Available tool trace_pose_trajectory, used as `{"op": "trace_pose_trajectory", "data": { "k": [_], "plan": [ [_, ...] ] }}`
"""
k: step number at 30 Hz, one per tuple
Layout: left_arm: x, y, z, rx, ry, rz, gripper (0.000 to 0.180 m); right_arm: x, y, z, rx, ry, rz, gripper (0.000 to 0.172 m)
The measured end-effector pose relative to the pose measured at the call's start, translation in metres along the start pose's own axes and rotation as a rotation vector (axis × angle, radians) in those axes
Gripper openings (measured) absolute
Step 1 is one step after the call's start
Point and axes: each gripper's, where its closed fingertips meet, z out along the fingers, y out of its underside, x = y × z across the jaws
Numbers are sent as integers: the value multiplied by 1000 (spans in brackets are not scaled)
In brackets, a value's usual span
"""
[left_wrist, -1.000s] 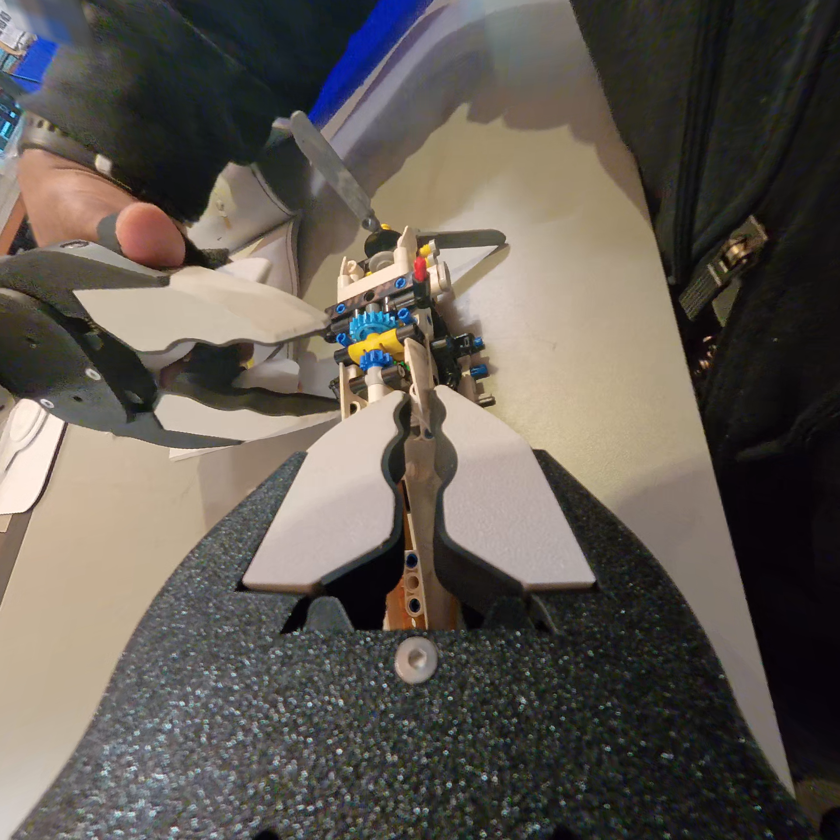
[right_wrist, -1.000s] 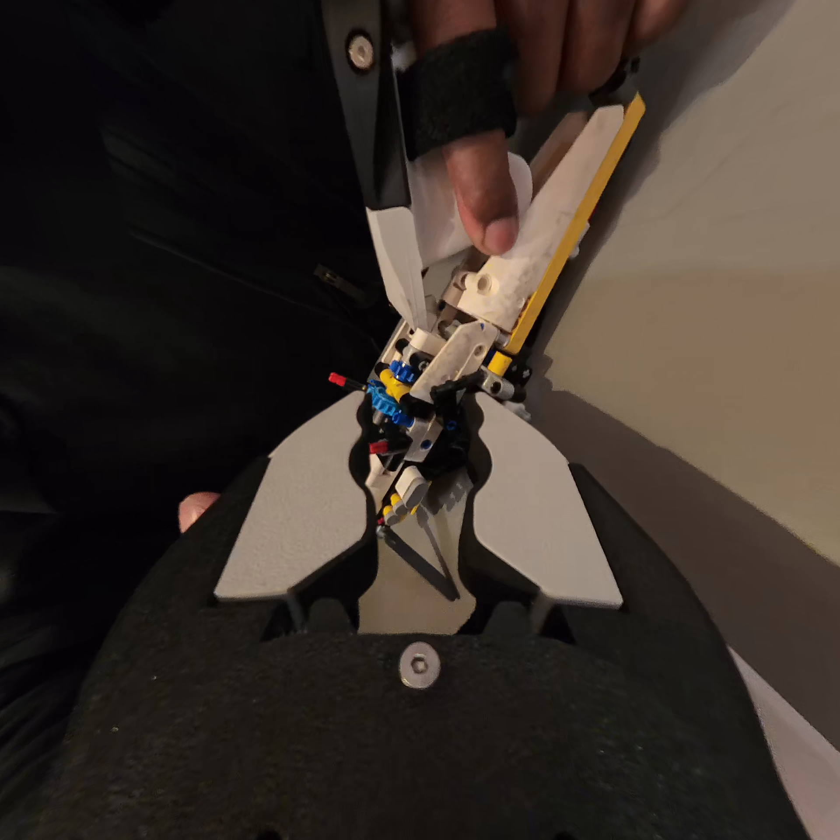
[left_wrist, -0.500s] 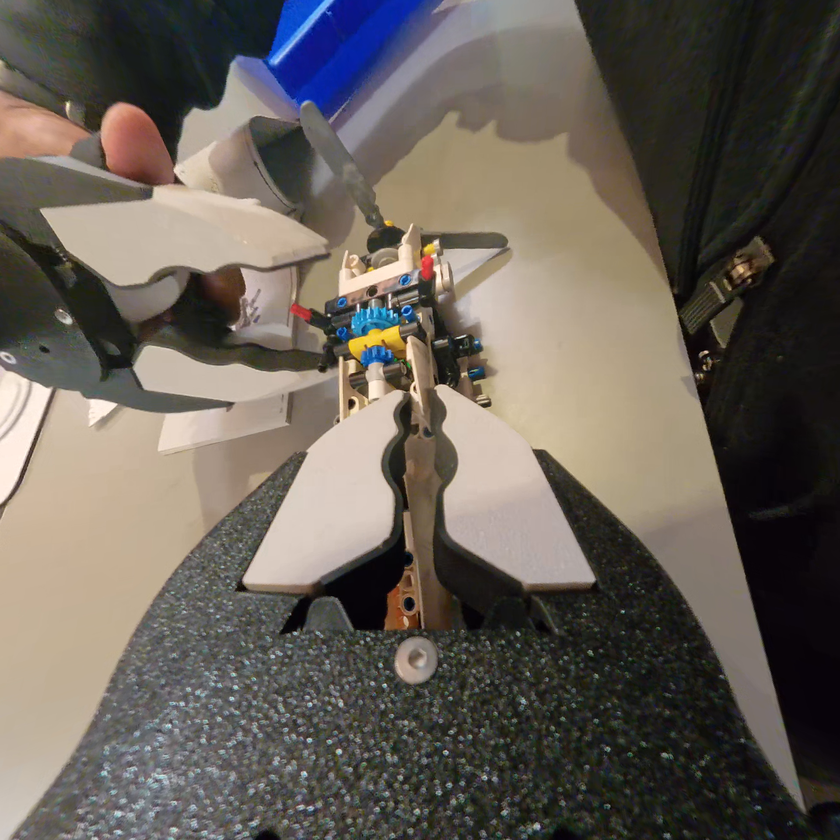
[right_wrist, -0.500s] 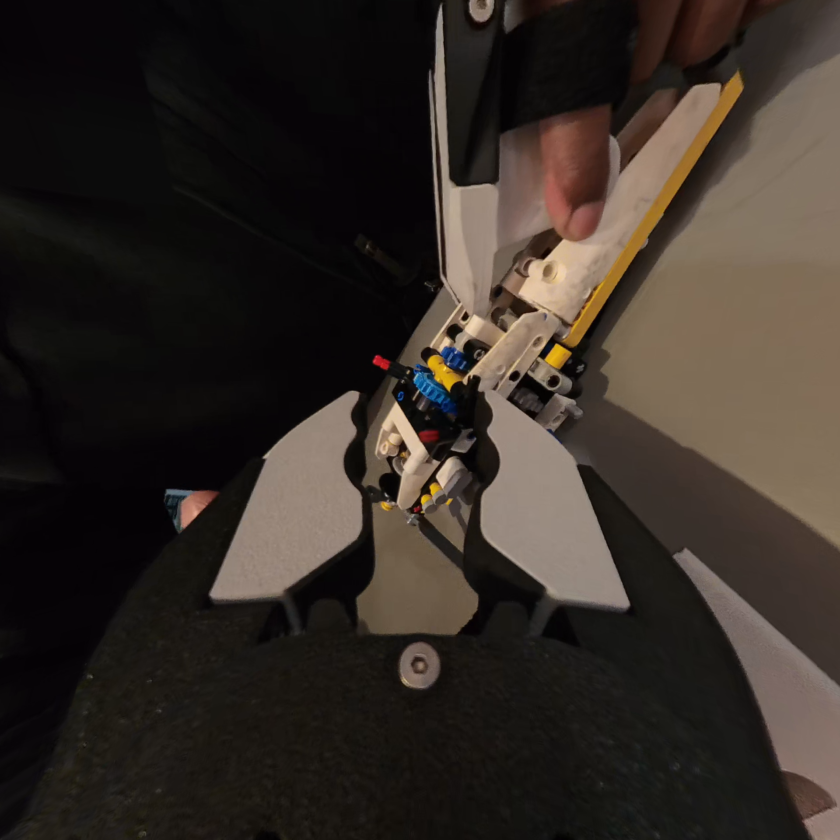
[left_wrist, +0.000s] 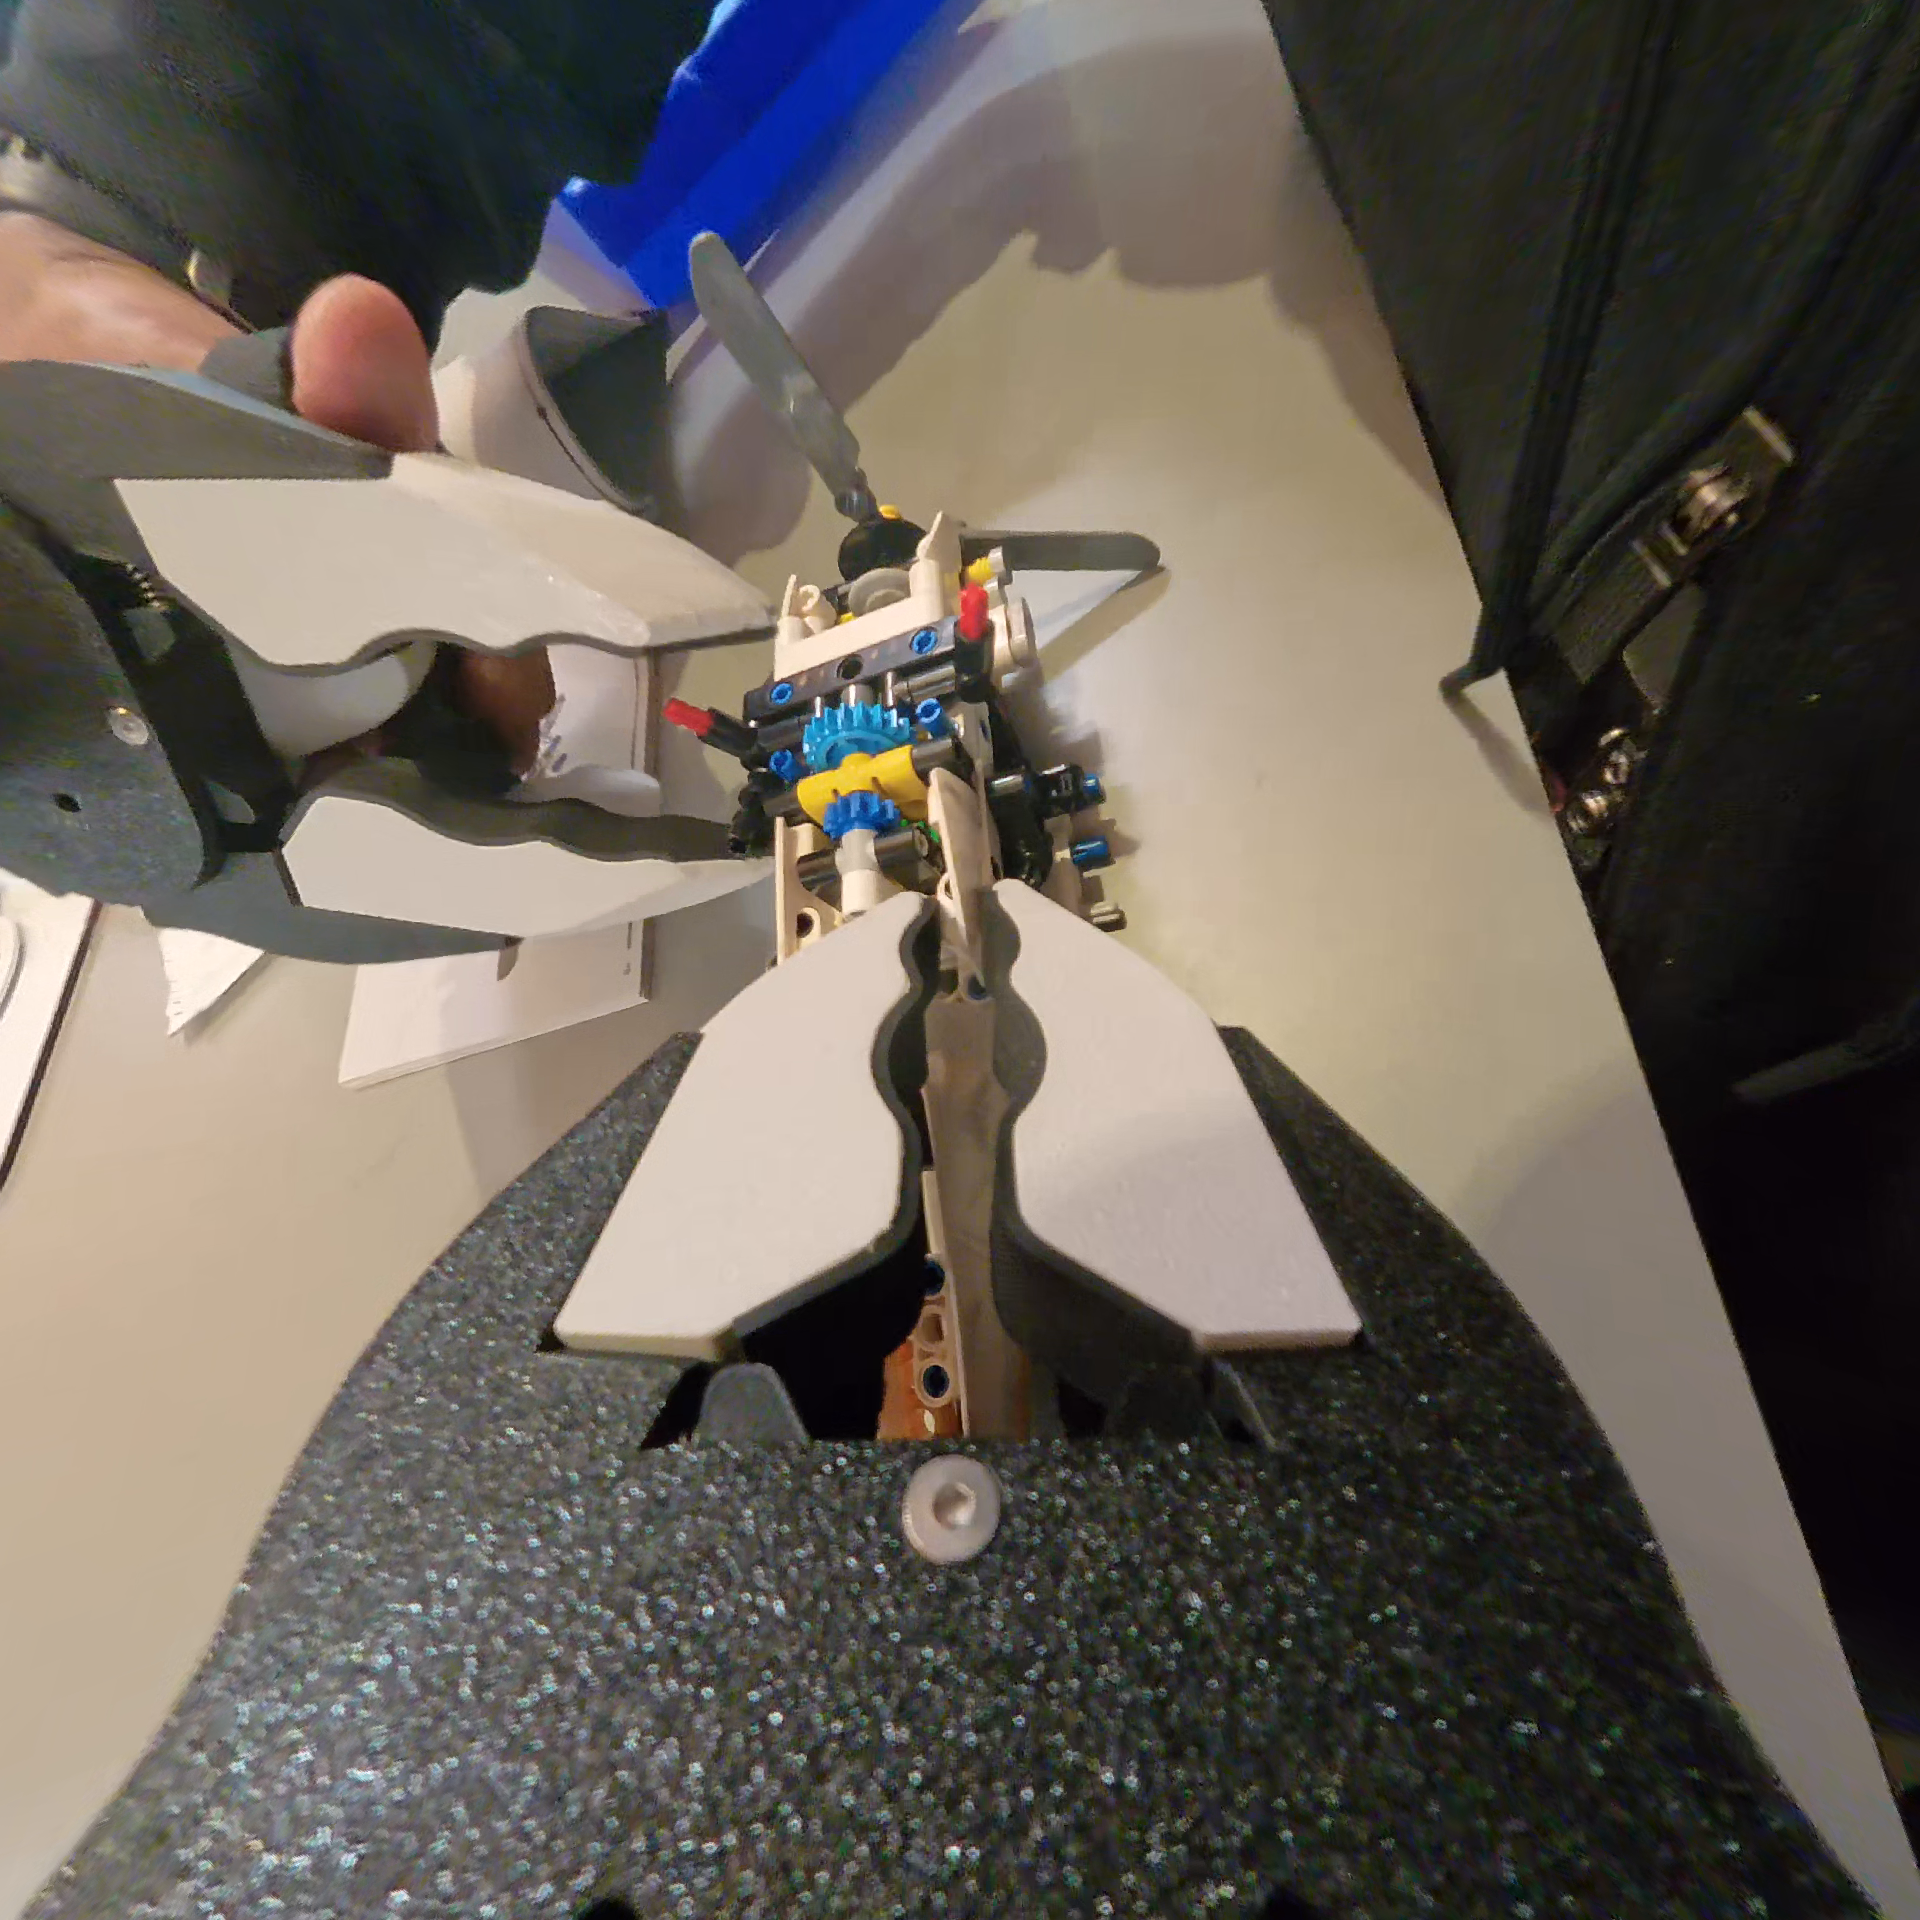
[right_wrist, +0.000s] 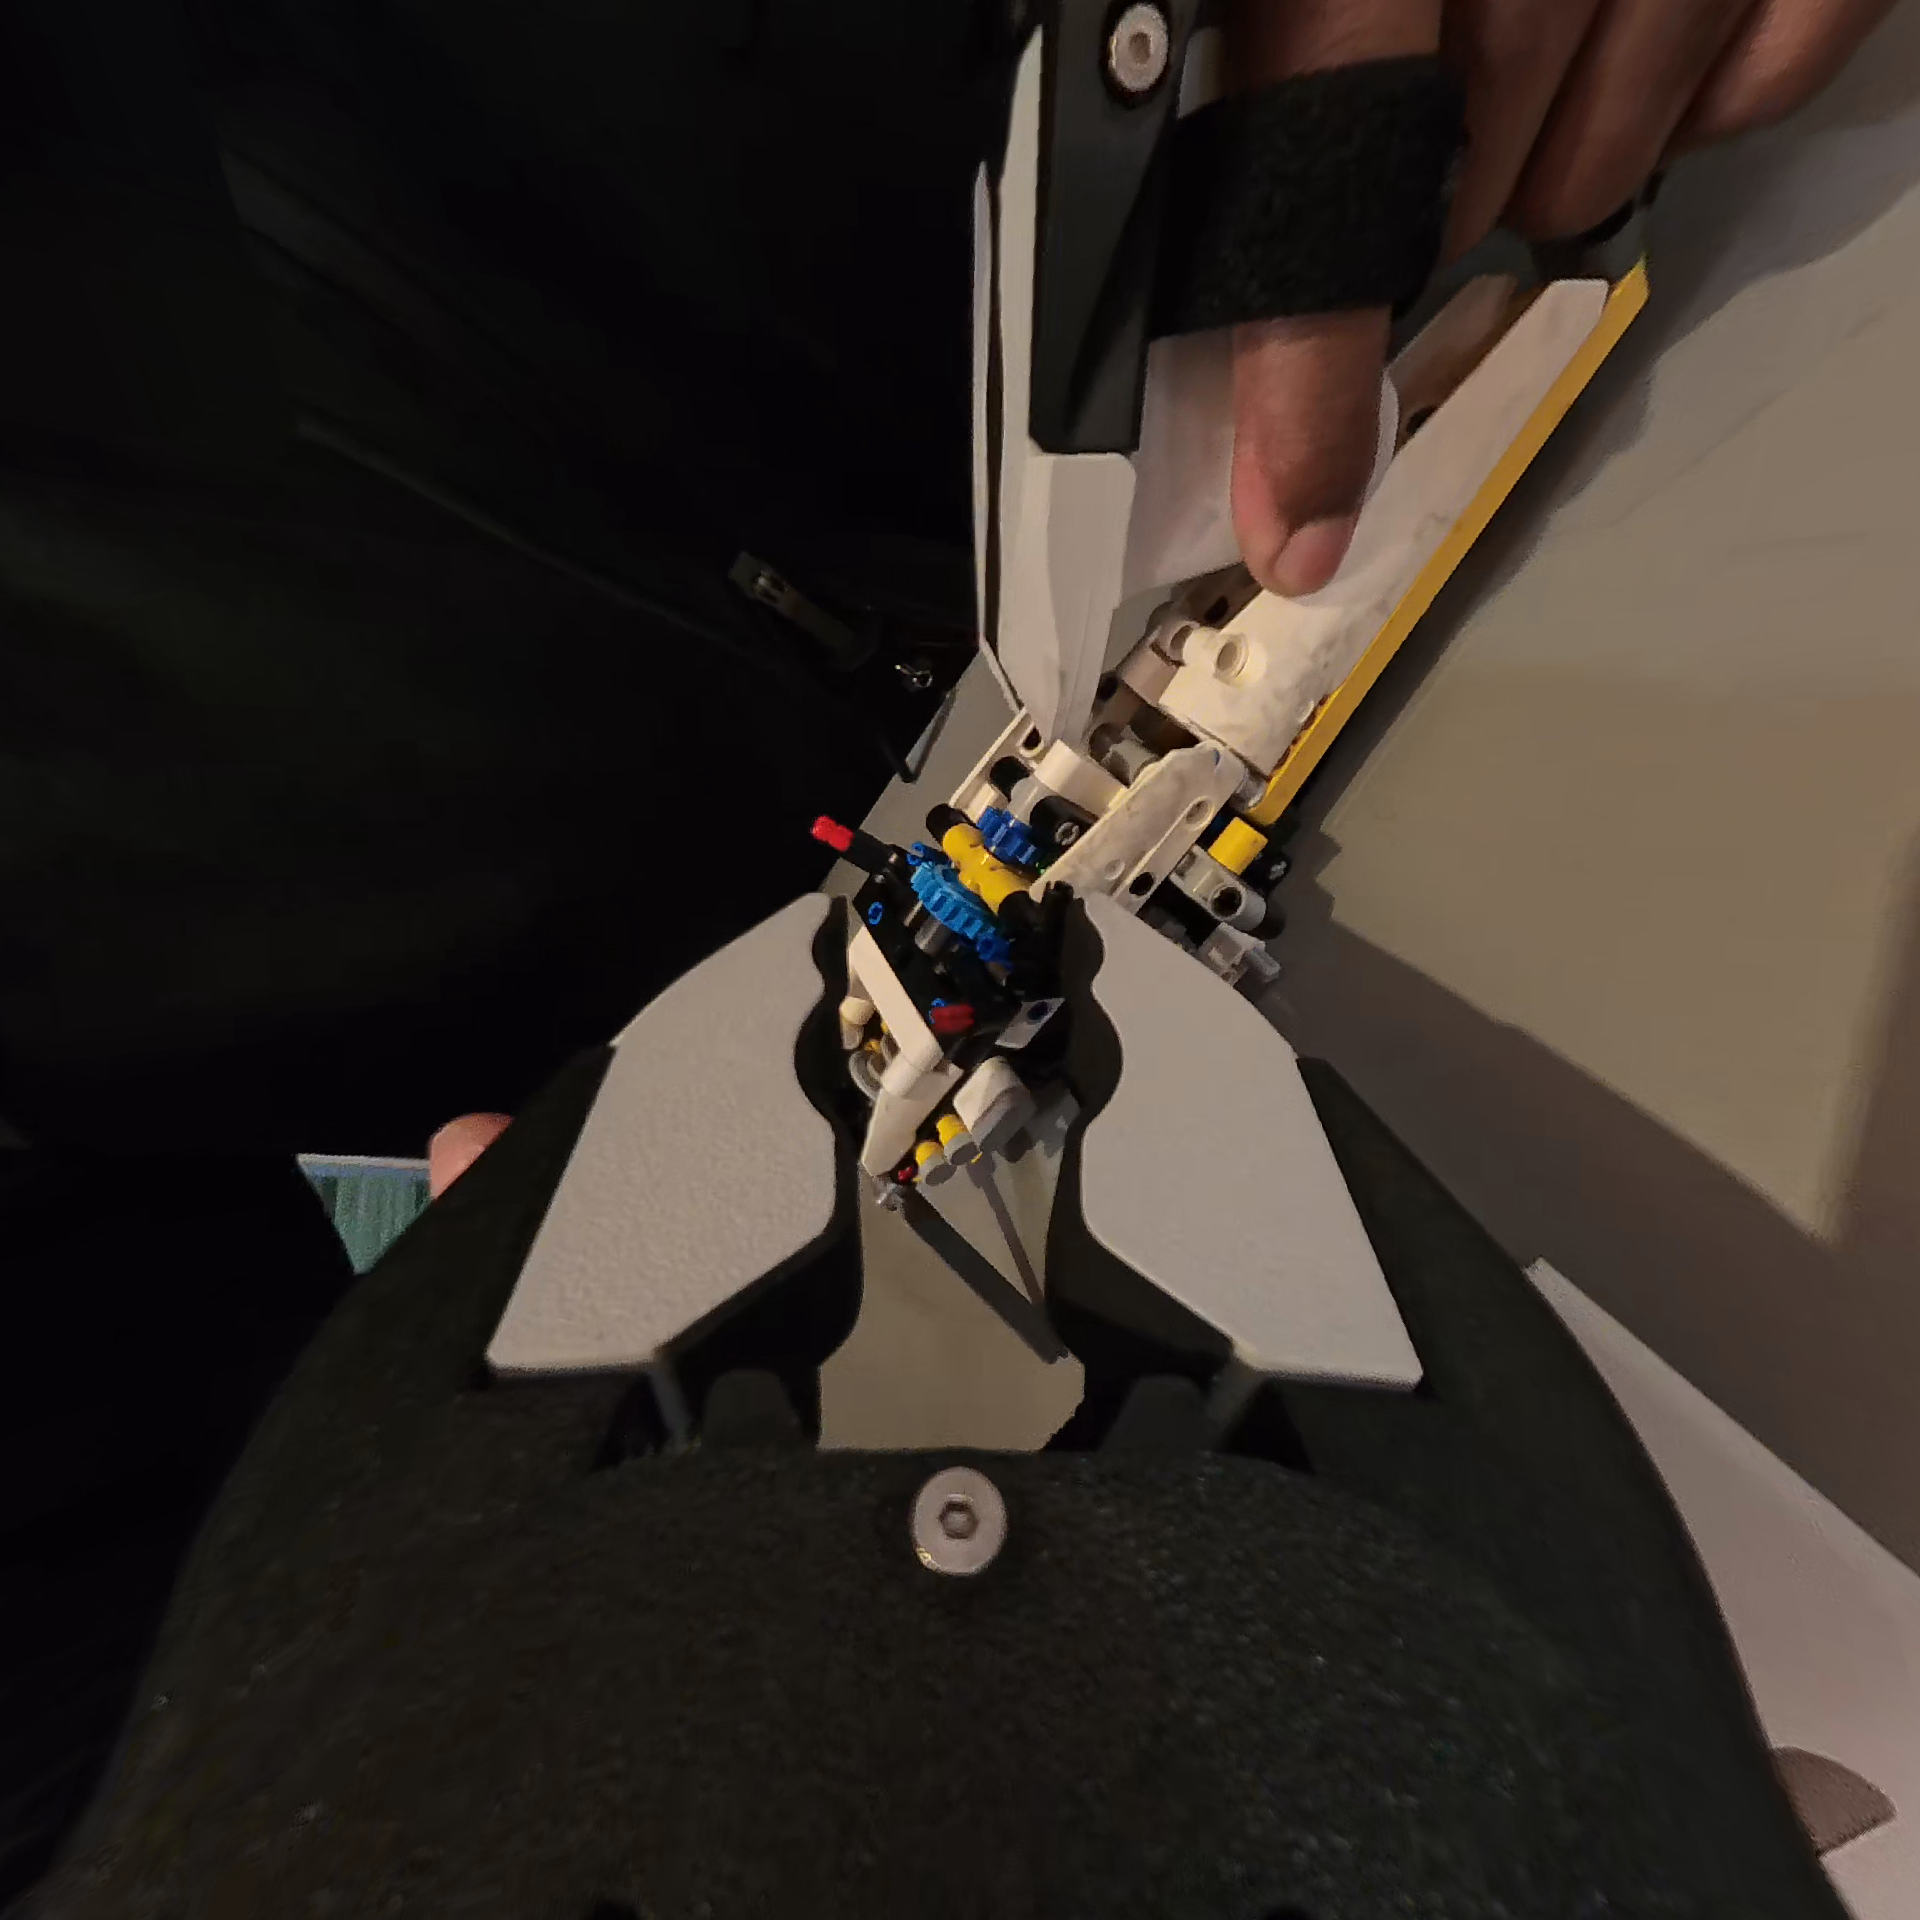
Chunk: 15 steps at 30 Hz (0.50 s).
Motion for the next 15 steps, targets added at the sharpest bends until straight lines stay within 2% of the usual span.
{"op": "trace_pose_trajectory", "data": {
  "k": [8,11,15],
  "plan": [
    [-2,1,0,-23,-8,-47,9,5,3,0,11,157,14,40],
    [-3,2,1,-36,-9,-79,9,12,3,-6,-1,312,-8,40],
    [-4,3,1,-50,-6,-128,9,5,-8,-17,70,559,-83,39]
  ]
}}
